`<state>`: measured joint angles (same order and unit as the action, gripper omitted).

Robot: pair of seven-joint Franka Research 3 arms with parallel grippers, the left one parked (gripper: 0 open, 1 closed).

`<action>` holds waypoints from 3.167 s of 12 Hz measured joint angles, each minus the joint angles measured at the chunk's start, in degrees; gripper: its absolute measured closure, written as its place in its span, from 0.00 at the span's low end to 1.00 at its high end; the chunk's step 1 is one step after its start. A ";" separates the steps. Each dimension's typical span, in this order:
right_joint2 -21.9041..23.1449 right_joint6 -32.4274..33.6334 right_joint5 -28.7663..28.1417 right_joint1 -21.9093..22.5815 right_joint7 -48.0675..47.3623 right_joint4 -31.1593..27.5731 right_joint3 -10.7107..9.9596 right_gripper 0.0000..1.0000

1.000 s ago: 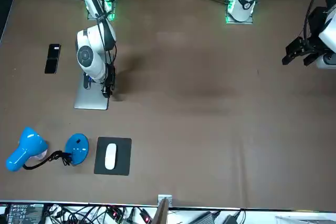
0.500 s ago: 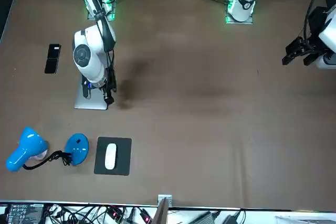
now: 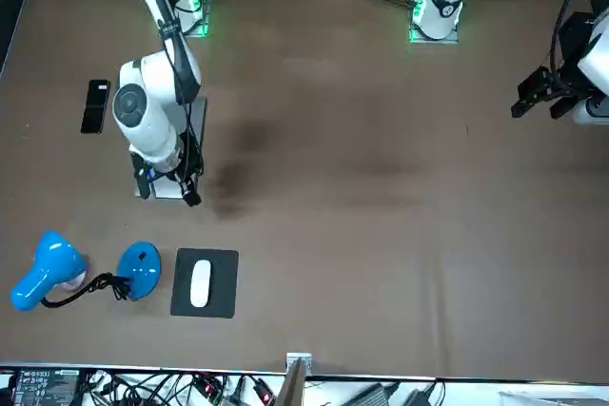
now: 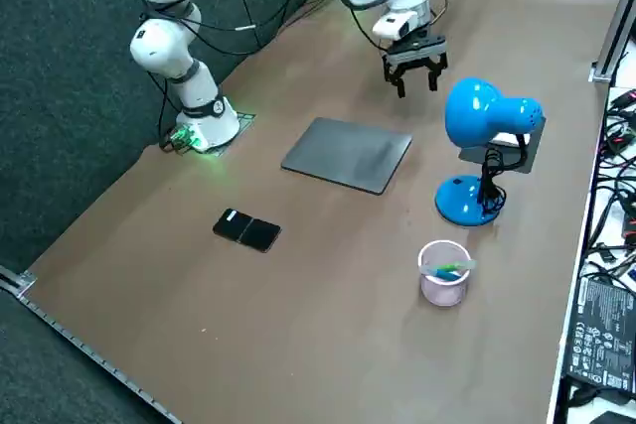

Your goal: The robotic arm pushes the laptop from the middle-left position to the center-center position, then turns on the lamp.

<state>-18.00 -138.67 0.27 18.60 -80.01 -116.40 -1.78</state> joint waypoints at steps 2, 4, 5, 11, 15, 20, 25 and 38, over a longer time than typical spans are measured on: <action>-1.39 0.03 0.20 -1.86 5.28 3.57 -0.19 0.14; -2.45 0.06 1.61 -3.01 8.21 5.70 -0.29 0.35; -3.10 0.07 3.19 -3.37 9.43 6.70 -0.30 0.35; -7.30 0.07 9.88 -4.02 20.74 11.27 -0.29 0.83; -8.61 0.04 10.06 -6.78 32.30 12.07 -0.43 0.93; -13.74 -1.38 10.28 -8.63 35.77 18.28 -0.47 0.98; -18.77 -2.93 16.09 -10.03 35.80 21.98 -0.51 0.98; -23.19 -3.89 17.53 -13.27 36.10 24.99 -0.54 0.98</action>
<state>-41.18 -142.57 17.80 5.32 -43.92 -91.41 -2.31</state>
